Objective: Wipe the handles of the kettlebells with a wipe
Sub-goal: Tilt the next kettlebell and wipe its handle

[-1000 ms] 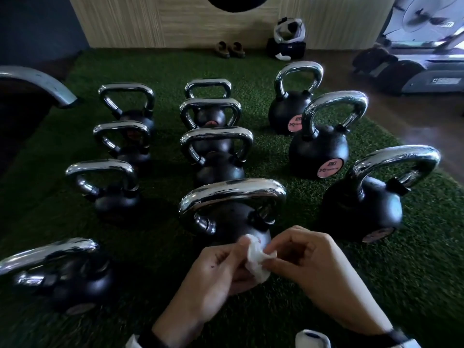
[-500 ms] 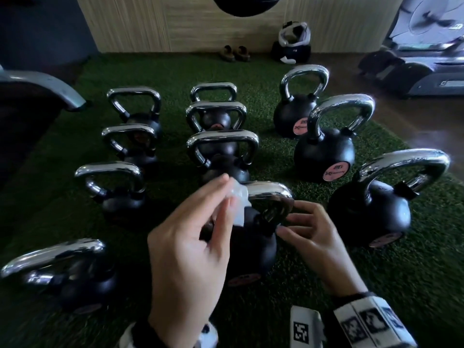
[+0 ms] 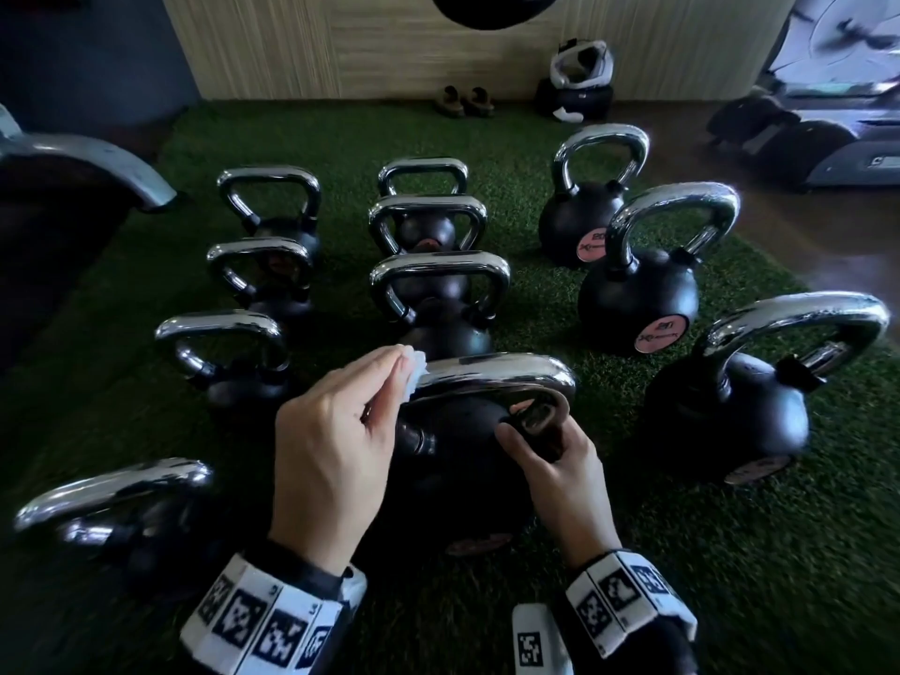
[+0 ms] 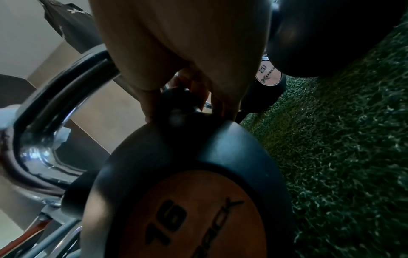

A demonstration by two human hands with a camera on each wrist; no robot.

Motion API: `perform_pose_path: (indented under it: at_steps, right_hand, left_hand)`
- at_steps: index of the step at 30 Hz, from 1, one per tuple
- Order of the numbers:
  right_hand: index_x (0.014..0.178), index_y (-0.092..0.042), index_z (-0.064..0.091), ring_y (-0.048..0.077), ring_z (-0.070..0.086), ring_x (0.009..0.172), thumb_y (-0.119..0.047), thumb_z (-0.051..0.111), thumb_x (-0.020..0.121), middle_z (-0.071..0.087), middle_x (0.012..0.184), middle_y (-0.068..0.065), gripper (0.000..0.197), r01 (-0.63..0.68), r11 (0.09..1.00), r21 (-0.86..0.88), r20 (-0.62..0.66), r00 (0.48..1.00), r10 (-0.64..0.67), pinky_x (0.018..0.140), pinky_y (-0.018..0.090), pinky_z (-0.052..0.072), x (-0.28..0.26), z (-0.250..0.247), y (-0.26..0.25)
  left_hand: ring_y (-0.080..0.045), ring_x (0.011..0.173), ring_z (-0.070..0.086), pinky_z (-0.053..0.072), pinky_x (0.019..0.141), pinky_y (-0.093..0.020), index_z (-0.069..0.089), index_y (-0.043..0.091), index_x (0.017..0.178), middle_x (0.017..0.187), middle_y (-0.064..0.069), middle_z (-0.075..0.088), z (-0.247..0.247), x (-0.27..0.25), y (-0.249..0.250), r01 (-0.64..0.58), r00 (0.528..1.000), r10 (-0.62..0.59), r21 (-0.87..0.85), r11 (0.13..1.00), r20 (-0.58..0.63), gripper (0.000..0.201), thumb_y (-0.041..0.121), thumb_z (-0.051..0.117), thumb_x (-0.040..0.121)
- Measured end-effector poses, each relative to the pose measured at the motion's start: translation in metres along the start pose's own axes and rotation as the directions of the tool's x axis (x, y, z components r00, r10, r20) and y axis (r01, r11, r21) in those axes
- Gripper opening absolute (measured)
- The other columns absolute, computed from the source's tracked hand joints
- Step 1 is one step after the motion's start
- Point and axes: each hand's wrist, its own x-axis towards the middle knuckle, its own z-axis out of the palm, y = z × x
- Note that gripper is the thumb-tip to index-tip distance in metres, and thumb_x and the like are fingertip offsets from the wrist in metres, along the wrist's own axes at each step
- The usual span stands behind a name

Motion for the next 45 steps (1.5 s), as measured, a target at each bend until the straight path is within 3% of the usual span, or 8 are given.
perform_pose_path:
  at_steps: [4,13,19,25,31,36,40,45]
  right_hand:
    - [0.099,-0.029,0.072,0.003,0.070,0.093,-0.042,0.081,0.083,0.076,0.093,-0.014,0.022,0.004,1.000,0.024,-0.019,1.000,-0.004,0.089,0.043,0.058,-0.003,0.003,0.001]
    - [0.103,-0.032,0.072,0.001,0.071,0.095,-0.040,0.084,0.081,0.076,0.096,-0.015,0.026,0.037,0.998,0.055,-0.018,0.999,-0.036,0.089,0.042,0.059,-0.002,0.004,0.003]
    - [0.103,-0.027,0.073,0.008,0.073,0.098,-0.026,0.086,0.081,0.077,0.100,-0.008,0.026,0.047,0.988,0.148,-0.014,0.999,-0.045,0.093,0.047,0.058,-0.001,0.005,0.002]
    - [0.102,-0.024,0.075,0.010,0.074,0.095,-0.020,0.087,0.079,0.079,0.098,-0.005,0.026,0.024,0.978,0.206,-0.004,1.000,-0.023,0.092,0.046,0.060,-0.004,0.002,-0.003]
    - [0.101,-0.032,0.076,0.004,0.074,0.091,-0.030,0.091,0.075,0.078,0.093,-0.012,0.030,0.009,0.994,0.113,-0.044,0.999,-0.004,0.087,0.041,0.061,-0.008,-0.004,-0.005]
    - [0.078,-0.030,0.073,-0.002,0.069,0.076,-0.042,0.095,0.062,0.074,0.077,-0.019,0.030,0.070,0.994,-0.081,-0.166,0.983,-0.082,0.074,0.021,0.056,-0.039,-0.008,-0.004]
    - [0.086,-0.029,0.077,-0.007,0.065,0.092,-0.027,0.099,0.056,0.069,0.090,-0.027,0.038,0.220,0.931,-0.292,-0.096,0.962,-0.257,0.082,-0.002,0.041,-0.065,-0.005,0.002]
    - [0.097,-0.027,0.081,0.007,0.066,0.102,-0.005,0.071,0.067,0.063,0.098,-0.036,0.038,0.485,0.815,-0.318,0.067,0.869,-0.491,0.089,0.022,0.056,-0.052,-0.010,-0.009]
  left_hand:
    - [-0.008,0.107,0.073,0.057,0.095,-0.023,0.078,0.005,0.115,0.116,0.000,0.076,0.010,-0.010,-0.001,-0.073,0.997,0.073,0.010,0.997,-0.027,0.018,0.010,0.070,0.099]
    - [0.001,0.099,0.074,0.057,0.087,-0.014,0.071,0.013,0.117,0.104,0.028,0.074,0.021,-0.056,-0.019,0.397,0.844,-0.514,-0.467,0.790,-0.151,0.020,0.012,0.063,0.098]
    - [-0.009,0.097,0.075,0.062,0.089,-0.033,0.079,0.038,0.092,0.094,0.010,0.080,0.032,-0.074,-0.034,0.529,0.735,-0.677,-0.588,0.612,-0.042,0.021,0.028,0.060,0.094]
    - [0.006,0.103,0.071,0.053,0.087,-0.008,0.071,0.012,0.121,0.100,0.030,0.075,0.033,-0.088,-0.027,0.506,0.804,-0.593,-0.570,0.647,0.041,0.029,0.007,0.067,0.093]
    - [0.000,0.095,0.075,0.056,0.083,-0.011,0.071,0.001,0.117,0.103,0.026,0.076,0.033,-0.082,-0.047,0.379,0.898,-0.440,-0.490,0.785,-0.011,0.034,0.010,0.074,0.084]
    - [-0.002,0.095,0.076,0.057,0.084,-0.013,0.076,0.020,0.109,0.099,0.013,0.079,0.051,-0.050,-0.063,0.440,0.871,-0.489,-0.500,0.745,0.038,0.022,0.017,0.076,0.088]
    - [0.002,0.084,0.075,0.057,0.080,-0.014,0.077,0.009,0.109,0.093,0.009,0.079,0.082,-0.018,-0.075,0.478,0.863,-0.493,-0.491,0.728,0.109,0.021,0.009,0.078,0.089]
    - [0.002,0.087,0.075,0.055,0.078,-0.011,0.080,0.008,0.104,0.081,0.022,0.077,0.096,-0.003,-0.070,0.553,0.826,-0.520,-0.489,0.675,0.218,0.018,0.017,0.078,0.089]
